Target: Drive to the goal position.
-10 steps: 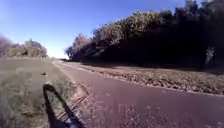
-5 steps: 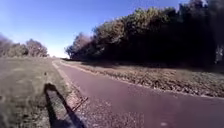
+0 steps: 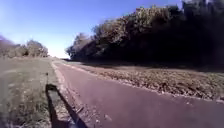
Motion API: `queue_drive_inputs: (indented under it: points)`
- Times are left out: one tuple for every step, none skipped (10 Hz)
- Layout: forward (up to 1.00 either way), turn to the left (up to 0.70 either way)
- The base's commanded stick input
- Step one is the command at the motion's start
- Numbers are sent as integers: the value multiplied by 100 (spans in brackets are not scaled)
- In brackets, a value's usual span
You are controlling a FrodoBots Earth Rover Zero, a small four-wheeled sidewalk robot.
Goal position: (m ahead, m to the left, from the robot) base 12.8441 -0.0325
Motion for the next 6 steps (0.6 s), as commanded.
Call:
queue_drive_inputs:
  points:
    - [85,0]
    - [85,0]
    - [85,0]
    - [85,0]
    - [85,0]
    - [85,0]
